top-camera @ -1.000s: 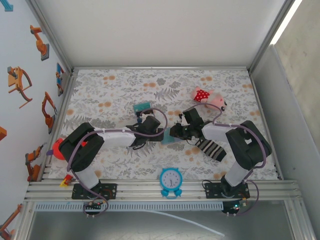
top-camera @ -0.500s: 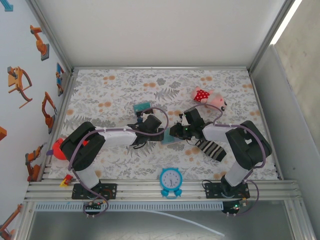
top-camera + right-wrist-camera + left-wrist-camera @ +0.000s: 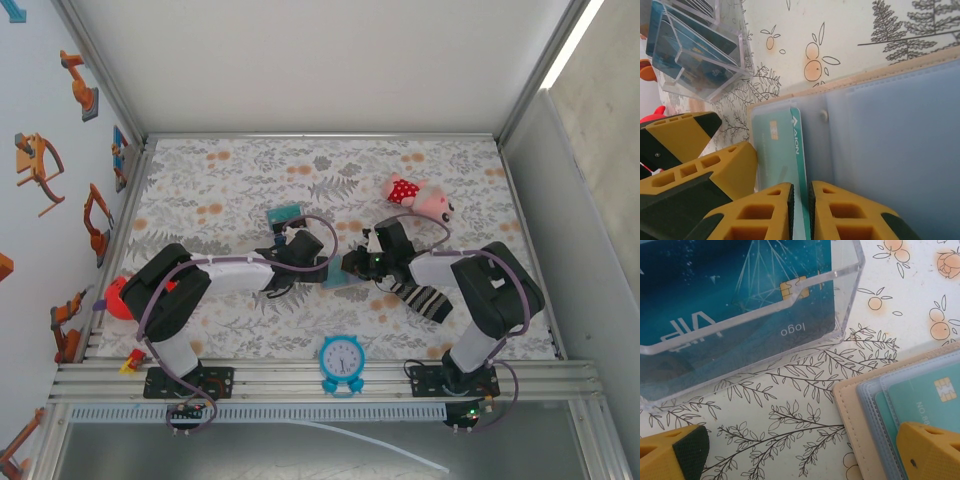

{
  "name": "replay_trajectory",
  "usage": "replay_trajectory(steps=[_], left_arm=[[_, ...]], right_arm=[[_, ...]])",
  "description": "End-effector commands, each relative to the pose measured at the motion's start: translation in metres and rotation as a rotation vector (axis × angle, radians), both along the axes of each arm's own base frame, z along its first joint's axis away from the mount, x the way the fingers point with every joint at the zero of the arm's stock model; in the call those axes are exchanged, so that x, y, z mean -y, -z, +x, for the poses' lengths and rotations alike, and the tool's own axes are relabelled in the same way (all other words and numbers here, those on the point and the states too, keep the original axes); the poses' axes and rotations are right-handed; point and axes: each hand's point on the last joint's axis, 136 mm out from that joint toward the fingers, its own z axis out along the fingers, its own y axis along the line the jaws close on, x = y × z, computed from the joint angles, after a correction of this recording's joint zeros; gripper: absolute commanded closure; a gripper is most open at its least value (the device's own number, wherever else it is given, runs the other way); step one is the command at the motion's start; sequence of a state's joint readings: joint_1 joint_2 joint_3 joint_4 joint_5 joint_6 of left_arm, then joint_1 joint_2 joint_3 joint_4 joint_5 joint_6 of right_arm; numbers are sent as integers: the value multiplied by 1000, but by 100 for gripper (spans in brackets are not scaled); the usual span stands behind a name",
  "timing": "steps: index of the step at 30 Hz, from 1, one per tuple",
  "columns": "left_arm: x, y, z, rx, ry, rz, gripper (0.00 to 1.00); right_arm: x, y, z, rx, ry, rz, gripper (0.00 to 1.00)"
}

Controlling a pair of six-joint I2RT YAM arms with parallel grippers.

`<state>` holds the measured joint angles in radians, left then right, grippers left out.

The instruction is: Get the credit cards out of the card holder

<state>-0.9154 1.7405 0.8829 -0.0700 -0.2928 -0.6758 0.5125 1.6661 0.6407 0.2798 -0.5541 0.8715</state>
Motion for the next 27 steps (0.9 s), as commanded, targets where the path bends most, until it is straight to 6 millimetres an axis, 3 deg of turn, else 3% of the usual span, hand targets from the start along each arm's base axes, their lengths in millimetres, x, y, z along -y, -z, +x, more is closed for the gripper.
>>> replay_trajectory(steps=[1,10,27], left_arm=[[4,21,-20,-99,62,18,3],[3,21,-21,-98,59,23,3],[1,23,-20,-98,52,37,3]], right_arm=[[-4,-15,2,31,-5,50,85],[1,-11,3,23,10,44,100],[19,-3,5,11,56,30,100]])
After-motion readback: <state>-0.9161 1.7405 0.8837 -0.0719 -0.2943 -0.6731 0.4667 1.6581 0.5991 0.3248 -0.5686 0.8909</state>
